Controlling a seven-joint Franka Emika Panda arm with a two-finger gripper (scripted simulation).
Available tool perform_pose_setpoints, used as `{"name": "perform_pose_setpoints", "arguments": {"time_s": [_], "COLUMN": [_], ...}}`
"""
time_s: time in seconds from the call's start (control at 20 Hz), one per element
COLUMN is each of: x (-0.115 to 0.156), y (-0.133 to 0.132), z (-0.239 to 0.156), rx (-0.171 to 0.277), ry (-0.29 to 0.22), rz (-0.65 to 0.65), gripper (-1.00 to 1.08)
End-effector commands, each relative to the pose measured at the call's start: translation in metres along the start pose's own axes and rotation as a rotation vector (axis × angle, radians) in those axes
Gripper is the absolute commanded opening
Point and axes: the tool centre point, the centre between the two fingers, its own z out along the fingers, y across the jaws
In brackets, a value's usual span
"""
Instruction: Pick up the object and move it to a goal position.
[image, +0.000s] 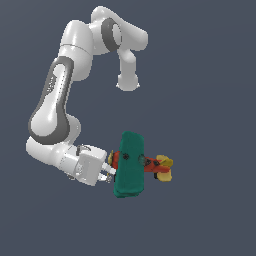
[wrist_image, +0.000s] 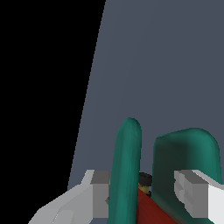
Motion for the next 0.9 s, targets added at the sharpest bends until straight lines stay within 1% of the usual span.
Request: {"name": "perform_pose_setpoints", "arguments": {"time_s": [0.0, 0.4, 0.85], "x": [-0.0008, 0.0011, 0.0021], "y": [-0.0016, 0.0005, -0.0031], "z": [0.0075, 0.0084, 0.015], "rx": [0.011, 0.031, 0.053], "ry": [-0.002, 0.012, 0.021], "rz": [0.002, -0.001, 0.021], "gripper": [0.28, 0.28, 0.28]}}
